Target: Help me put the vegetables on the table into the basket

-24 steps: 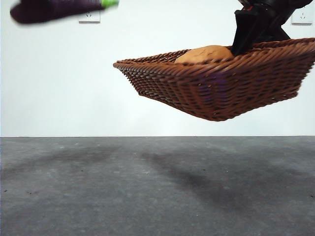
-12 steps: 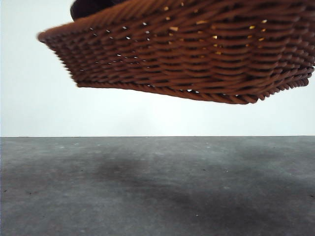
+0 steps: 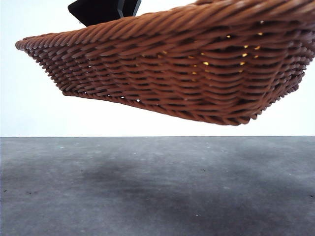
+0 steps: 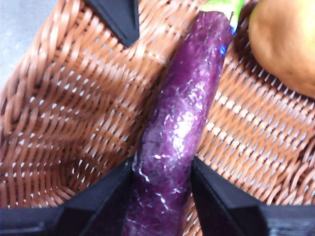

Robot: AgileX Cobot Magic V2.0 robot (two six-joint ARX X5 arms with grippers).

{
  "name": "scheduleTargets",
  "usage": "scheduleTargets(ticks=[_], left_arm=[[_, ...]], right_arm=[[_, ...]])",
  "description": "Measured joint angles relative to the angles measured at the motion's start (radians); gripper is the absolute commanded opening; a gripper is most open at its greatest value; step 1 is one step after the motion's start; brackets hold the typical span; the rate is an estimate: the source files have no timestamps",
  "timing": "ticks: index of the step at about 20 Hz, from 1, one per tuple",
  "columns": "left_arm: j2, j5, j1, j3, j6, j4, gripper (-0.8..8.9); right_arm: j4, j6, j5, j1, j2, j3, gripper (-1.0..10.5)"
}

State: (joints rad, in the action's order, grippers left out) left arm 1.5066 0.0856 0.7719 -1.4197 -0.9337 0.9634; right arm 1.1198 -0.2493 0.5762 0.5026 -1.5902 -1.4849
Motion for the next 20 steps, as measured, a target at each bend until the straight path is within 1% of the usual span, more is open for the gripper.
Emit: scheduleTargets(ticks=[1,2,3,6,8,10,12,14,16,19,20], left_arm=[[0.0,0.0,0.002,0.0,0.011,-0.001,2.92],[0.0,-0.001,0.003,0.0,0.023,-0.006,3.6],[0.0,-0.001,0.003,0.0,0.039,-0.01,3.8],[-0.002,-0.022,0.003,0.0,0.056,-0.011,3.79],[-0.019,-0.071,0.003,-0.003,0.077,-0.008,3.78],[-0.047,-0.087,0.002,-0.067,0.113,0.021,3.78],[-0.076,-0.087,-0.007,-0.169,0.163,0.092,3.78],[-0.097,-0.087,-0.03,-0.275,0.229,0.167,3.77],[-0.121,-0.087,-0.067,-0.369,0.338,0.23,3.77],[-0.179,-0.087,-0.159,-0.398,0.513,0.272,3.77],[-0.193,-0.087,-0.188,-0.398,0.551,0.296,3.74]], right_arm=[[-0.003,0.0,0.0,0.0,0.0,0.0,-0.1],[-0.009,0.0,0.0,0.0,0.0,0.0,-0.1],[-0.014,0.002,0.0,0.0,0.0,0.0,-0.1],[-0.022,0.002,0.016,0.001,0.0,0.0,-0.1],[-0.032,0.002,0.016,0.001,0.0,0.0,-0.1],[-0.06,0.013,-0.002,0.001,0.0,0.0,-0.1],[-0.08,0.037,-0.045,0.0,0.0,0.0,-0.1],[-0.098,0.058,-0.051,0.0,0.0,0.0,-0.1],[-0.121,0.083,-0.052,0.0,0.0,0.0,-0.1],[-0.129,0.116,-0.051,0.0,0.0,0.0,-0.1],[-0.131,0.122,-0.051,0.0,0.0,0.0,-0.1]])
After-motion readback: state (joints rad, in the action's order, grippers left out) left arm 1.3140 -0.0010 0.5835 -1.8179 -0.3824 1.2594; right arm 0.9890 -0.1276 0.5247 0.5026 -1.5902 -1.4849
